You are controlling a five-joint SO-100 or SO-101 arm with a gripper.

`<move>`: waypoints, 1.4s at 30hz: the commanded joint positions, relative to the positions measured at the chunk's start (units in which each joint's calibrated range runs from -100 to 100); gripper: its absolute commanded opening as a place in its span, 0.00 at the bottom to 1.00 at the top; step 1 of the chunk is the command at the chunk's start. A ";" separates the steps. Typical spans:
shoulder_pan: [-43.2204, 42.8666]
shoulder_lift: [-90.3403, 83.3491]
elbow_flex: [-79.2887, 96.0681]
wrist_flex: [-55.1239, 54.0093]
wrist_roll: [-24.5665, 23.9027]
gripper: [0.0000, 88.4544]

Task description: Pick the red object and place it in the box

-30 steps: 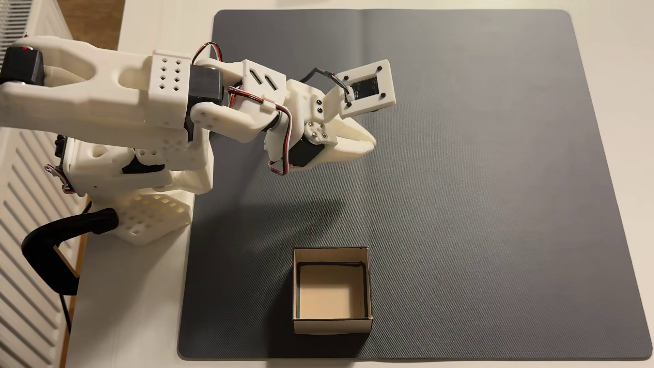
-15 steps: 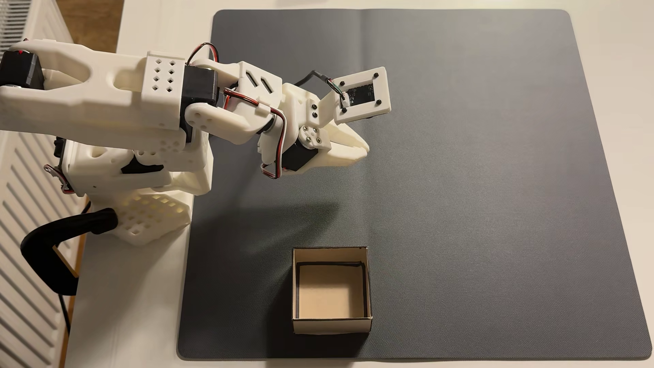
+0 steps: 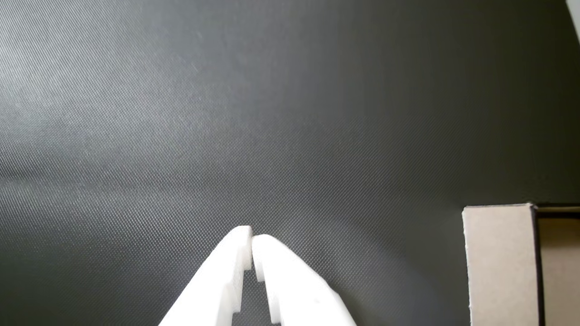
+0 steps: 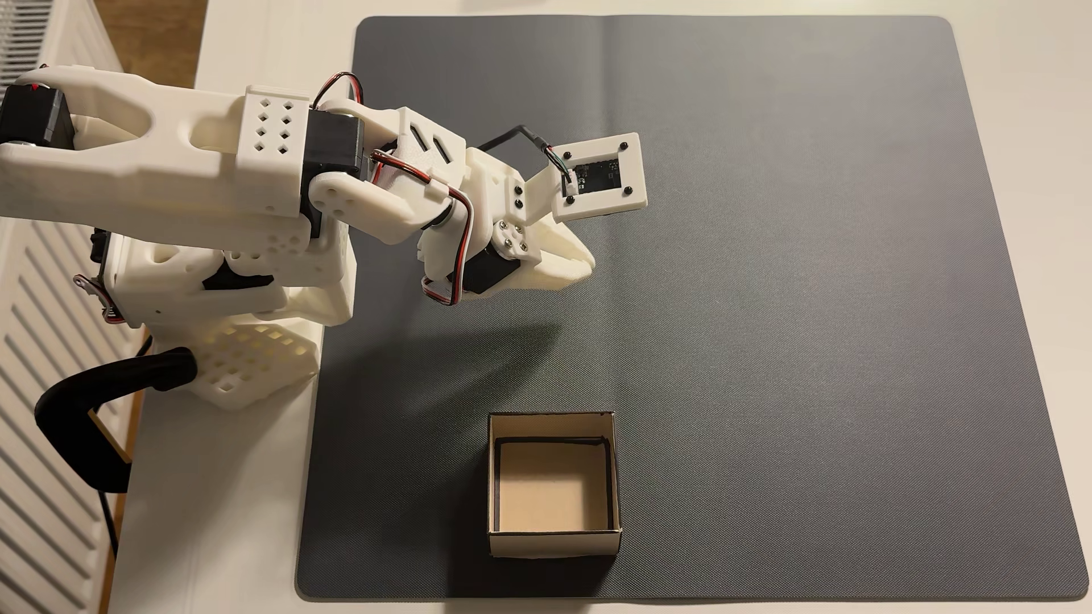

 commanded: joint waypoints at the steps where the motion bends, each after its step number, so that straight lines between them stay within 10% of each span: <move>1: 0.22 -0.51 0.64 1.48 -0.07 0.01; 42: 0.22 -0.17 0.64 19.57 -0.65 0.01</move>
